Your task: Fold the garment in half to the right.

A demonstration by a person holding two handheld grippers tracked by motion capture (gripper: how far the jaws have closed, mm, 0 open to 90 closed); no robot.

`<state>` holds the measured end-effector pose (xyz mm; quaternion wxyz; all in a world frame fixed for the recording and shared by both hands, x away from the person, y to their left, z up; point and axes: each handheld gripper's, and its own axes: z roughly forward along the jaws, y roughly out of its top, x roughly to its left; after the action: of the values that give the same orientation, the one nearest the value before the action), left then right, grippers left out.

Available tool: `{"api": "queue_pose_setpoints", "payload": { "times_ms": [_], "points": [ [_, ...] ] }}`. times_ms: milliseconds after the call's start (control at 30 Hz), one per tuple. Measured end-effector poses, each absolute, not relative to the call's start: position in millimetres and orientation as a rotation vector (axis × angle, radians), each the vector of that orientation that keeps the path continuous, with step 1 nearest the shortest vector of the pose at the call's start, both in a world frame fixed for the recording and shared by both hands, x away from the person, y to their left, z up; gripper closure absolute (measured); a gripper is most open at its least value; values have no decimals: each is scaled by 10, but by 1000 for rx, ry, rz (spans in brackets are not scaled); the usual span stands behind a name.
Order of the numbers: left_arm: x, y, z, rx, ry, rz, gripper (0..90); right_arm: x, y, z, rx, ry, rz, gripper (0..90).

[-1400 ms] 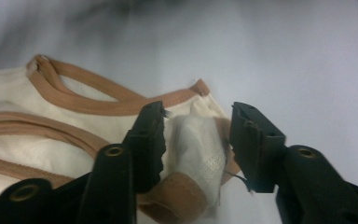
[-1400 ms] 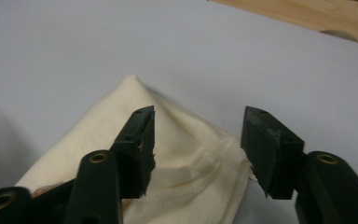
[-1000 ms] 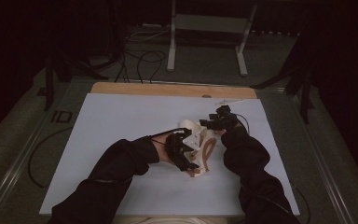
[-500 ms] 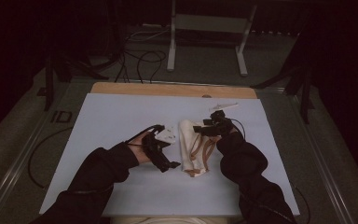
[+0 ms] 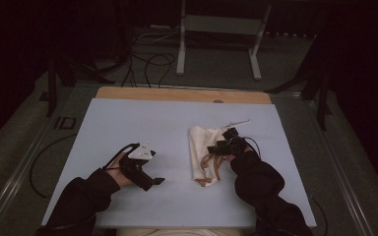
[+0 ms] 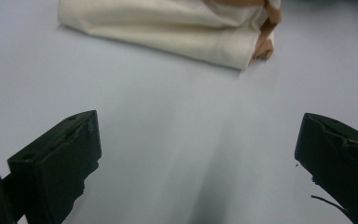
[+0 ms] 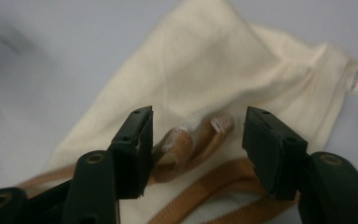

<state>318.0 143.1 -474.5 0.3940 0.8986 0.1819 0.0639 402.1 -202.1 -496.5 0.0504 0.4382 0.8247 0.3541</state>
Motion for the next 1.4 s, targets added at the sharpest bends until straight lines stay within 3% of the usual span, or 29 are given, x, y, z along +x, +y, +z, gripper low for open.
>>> {"api": "queue_pose_setpoints", "payload": {
  "times_ms": [100, 133, 233, 333, 700, 967, 1033, 1133, 1400],
  "points": [
    [3150, 1478, -4779, 2267, 474, 165, 12, 4020, -2037, -5005, 1348, 2518, 1062, 505],
    [3129, 1521, -4806, 2250, 487, 168, 12, 4024, -2051, -5032, 1360, 2524, 1047, 603],
    [3116, 1562, -4829, 2235, 504, 173, 12, 4019, -2047, -5036, 1328, 2526, 1004, 762],
    [3100, 1637, -4874, 2200, 540, 195, 13, 4017, -2023, -4976, 1284, 2515, 985, 836],
    [3036, 1797, -4931, 2151, 596, 263, 6, 4020, -2133, -4652, 1203, 2392, 1016, 847],
    [2980, 1912, -4951, 2098, 619, 273, 5, 4082, -2304, -4789, 1284, 2380, 998, 841],
    [2979, 1942, -4949, 2088, 630, 275, 5, 4087, -2317, -4815, 1293, 2378, 996, 830],
    [2958, 1987, -4943, 2088, 644, 288, 5, 4103, -2336, -4903, 1327, 2398, 958, 744],
    [2880, 2090, -4988, 2094, 668, 291, 5, 4116, -2445, -5042, 1392, 2396, 901, 728]
  ]
}}
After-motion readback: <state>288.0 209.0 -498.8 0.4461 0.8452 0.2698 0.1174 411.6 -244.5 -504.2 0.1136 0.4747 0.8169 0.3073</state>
